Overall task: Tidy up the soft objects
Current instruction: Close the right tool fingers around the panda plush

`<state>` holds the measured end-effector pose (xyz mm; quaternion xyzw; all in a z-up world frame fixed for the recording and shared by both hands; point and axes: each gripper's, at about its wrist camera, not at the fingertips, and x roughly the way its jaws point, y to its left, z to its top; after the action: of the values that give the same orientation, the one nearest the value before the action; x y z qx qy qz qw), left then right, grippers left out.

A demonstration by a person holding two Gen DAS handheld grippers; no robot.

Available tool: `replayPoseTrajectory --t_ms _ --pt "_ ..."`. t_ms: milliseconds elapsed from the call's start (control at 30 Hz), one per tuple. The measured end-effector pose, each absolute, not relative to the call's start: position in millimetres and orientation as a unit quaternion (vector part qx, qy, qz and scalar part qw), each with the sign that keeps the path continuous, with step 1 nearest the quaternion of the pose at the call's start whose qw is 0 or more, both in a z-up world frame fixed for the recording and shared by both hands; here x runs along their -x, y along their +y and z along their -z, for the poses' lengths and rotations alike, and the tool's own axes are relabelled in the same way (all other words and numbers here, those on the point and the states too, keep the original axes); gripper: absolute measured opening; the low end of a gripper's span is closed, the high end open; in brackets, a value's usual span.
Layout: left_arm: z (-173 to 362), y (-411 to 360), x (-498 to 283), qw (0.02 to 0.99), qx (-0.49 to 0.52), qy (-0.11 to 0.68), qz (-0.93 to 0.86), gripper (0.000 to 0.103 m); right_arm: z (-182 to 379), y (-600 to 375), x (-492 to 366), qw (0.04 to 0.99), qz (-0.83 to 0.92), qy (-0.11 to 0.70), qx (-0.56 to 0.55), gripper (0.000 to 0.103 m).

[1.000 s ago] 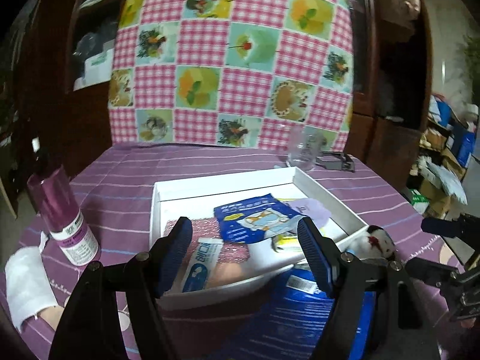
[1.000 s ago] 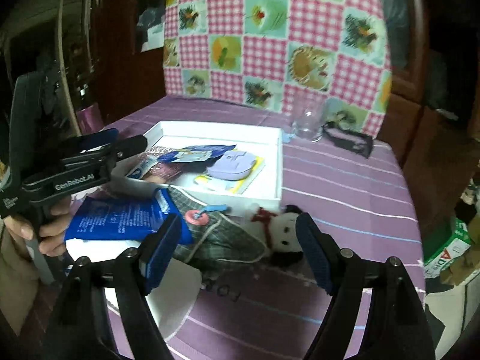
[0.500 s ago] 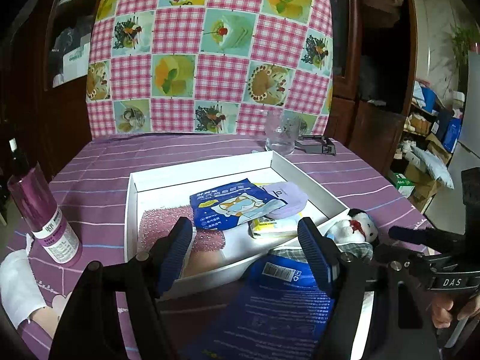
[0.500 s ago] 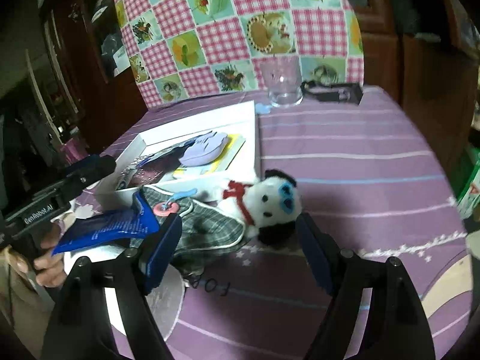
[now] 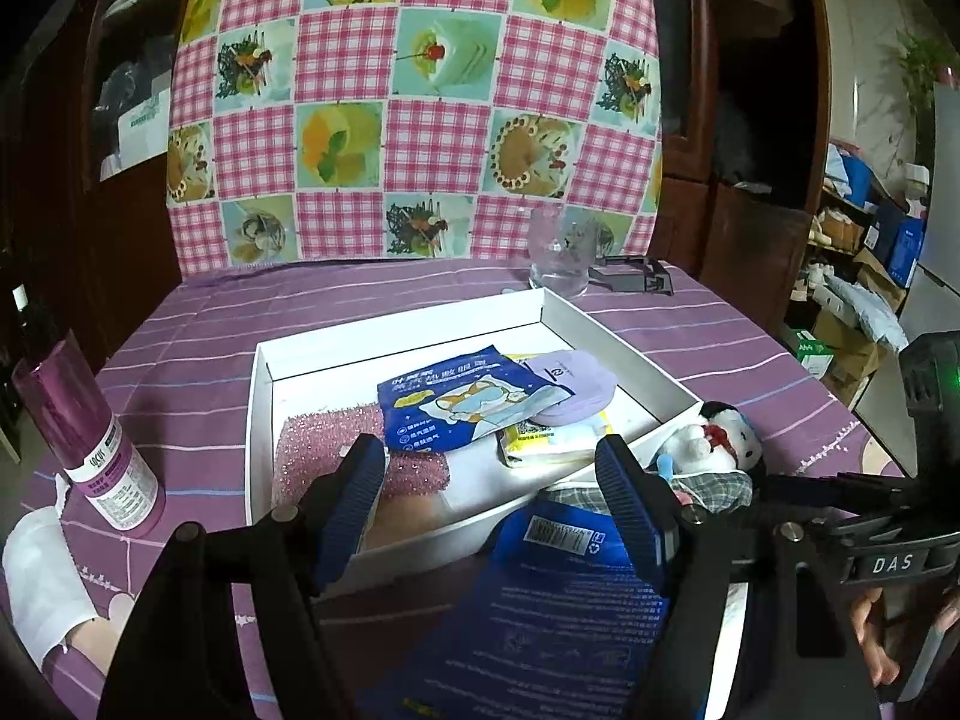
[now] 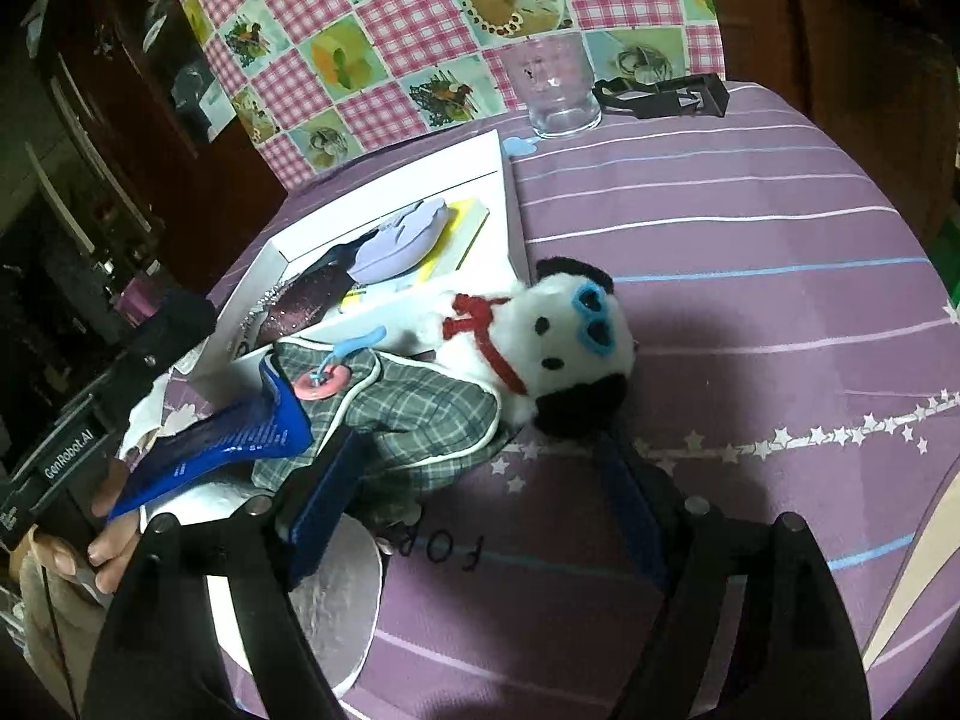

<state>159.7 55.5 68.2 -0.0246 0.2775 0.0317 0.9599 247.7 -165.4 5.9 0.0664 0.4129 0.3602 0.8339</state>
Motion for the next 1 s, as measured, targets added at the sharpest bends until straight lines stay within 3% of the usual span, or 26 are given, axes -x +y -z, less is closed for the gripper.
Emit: replayPoseTrajectory --t_ms 200,567,1000 --pt "-67.5 53.4 -162.2 0.959 0.016 0.282 -0.029 0.073 -5.9 -162.9 -247.8 0.834 -0.361 0.414 -0.055 0.081" --pt "-66.7 55.1 -163.0 0.958 0.025 0.286 -0.025 0.073 -4.7 -164.2 -250.7 0.825 -0.376 0.415 -0.068 0.091" --pt "-67.0 56.8 -163.9 0.957 0.028 0.287 -0.024 0.073 -4.7 -164.2 -250.5 0.825 -0.376 0.416 -0.067 0.091"
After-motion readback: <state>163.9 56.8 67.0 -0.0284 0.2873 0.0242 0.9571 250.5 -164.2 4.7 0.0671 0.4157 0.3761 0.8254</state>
